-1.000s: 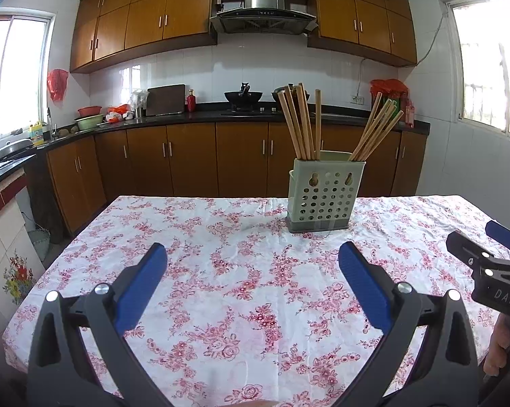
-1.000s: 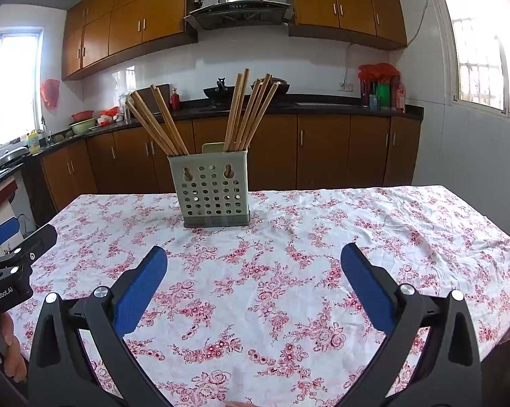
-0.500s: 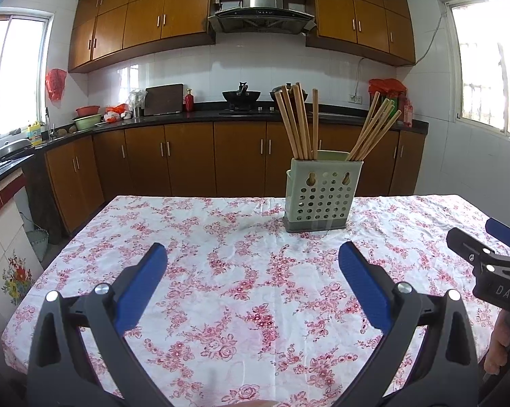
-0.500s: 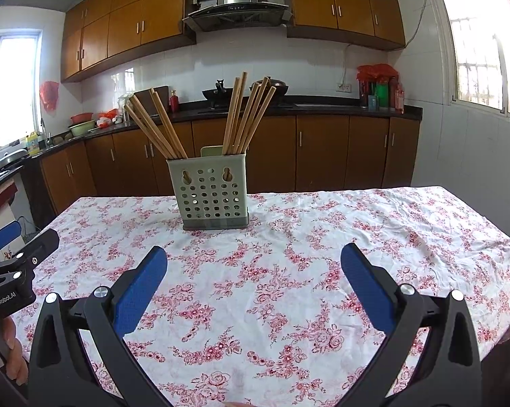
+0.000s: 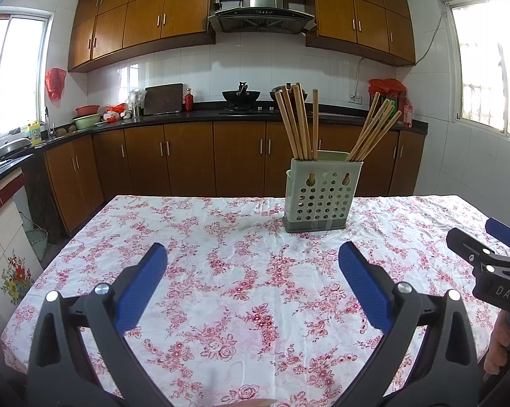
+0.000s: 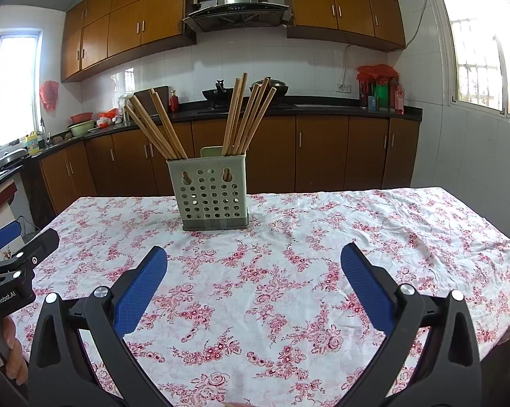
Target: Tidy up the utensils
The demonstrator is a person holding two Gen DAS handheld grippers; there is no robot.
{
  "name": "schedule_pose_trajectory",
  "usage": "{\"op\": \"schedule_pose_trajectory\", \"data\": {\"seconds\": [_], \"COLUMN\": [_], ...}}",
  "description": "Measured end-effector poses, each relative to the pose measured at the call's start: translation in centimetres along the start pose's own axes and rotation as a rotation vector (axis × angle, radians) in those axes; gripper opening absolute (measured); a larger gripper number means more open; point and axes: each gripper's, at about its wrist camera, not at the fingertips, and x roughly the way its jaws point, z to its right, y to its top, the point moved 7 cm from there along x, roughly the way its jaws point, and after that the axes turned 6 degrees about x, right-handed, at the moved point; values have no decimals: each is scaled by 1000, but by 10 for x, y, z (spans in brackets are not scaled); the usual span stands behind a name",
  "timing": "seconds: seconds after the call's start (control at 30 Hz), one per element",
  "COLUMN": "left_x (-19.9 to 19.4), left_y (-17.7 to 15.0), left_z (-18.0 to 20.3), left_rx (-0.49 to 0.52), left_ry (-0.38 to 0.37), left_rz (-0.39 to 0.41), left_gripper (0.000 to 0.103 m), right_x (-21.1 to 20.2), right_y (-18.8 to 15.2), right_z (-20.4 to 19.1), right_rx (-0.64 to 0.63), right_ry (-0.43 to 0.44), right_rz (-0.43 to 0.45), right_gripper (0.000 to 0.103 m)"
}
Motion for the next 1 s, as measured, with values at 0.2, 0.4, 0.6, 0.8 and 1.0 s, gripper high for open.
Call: {"op": "schedule_pose_trajectory", "data": {"seconds": [0.2, 0.4, 0.6, 0.8, 1.0], "left_x": [1, 1, 1, 2, 3], "left_y": [-1, -1, -1, -1, -1], "left_z": [0, 0, -1, -1, 0], "left_rx": [-1, -2, -2, -3, -4], "left_ry": [-3, -5, -5, -5, -1], "left_rz": [-3, -5, -5, -5, -7], "left_gripper": [99, 99, 99, 99, 99], "right_x": [0, 0, 0, -1, 0], "right_y": [0, 0, 0, 0, -1], "right_z": [0, 0, -1, 0, 0], "right_rx": [1, 0, 0, 1, 3], "right_ry": [0, 0, -1, -1, 0], "right_rz": [-1, -1, -1, -1, -2], "right_gripper": [101, 101, 101, 101, 101]}}
